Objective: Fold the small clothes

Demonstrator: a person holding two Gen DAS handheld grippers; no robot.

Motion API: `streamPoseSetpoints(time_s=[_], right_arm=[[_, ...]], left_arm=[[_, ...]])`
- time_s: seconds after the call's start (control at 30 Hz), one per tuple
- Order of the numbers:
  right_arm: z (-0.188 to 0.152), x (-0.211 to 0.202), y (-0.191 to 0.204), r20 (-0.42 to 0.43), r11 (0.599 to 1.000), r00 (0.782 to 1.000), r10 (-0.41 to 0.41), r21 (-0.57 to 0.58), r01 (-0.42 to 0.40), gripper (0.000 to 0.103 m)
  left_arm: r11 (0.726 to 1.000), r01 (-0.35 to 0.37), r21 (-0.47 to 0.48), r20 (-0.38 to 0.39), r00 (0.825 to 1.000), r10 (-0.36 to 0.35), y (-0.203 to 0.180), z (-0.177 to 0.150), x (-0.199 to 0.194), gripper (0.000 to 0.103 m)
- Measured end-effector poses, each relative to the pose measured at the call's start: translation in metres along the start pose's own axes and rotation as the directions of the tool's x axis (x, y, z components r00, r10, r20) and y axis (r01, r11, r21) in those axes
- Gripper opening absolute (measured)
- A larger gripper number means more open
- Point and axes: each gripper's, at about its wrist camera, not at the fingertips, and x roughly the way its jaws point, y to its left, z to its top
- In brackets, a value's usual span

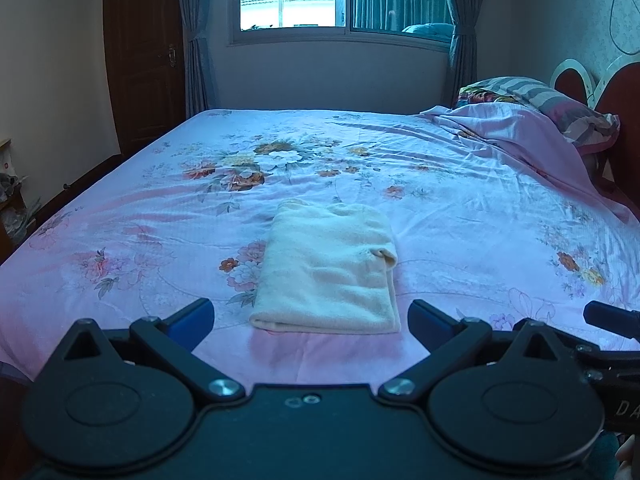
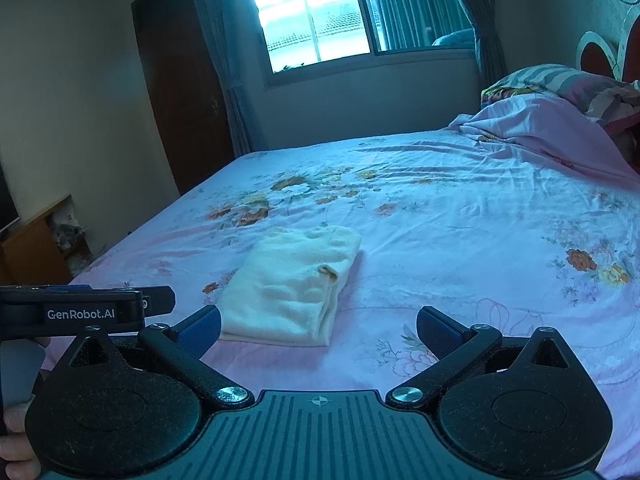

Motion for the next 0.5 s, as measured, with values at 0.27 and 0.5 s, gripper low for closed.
streamPoseSetpoints(time_s=[0.27,0.5], right_arm=[[-0.004,0.009,-0.005,-0.025,1.000,1.000,-0.011,0.015,0.011,0.103],[-0.009,0.018,-0.014,-0.036,0.999,0.999,-0.029,0.038,0.030,0.103]], left_arm=[[1.000,0.024,-0.001,-0.020,1.000,-0.024,0.000,0.000,0.014,0.101],[0.996,0.087,0.023,-0.002,0.996,-0.087,-0.007,0.001,0.027,0.098]])
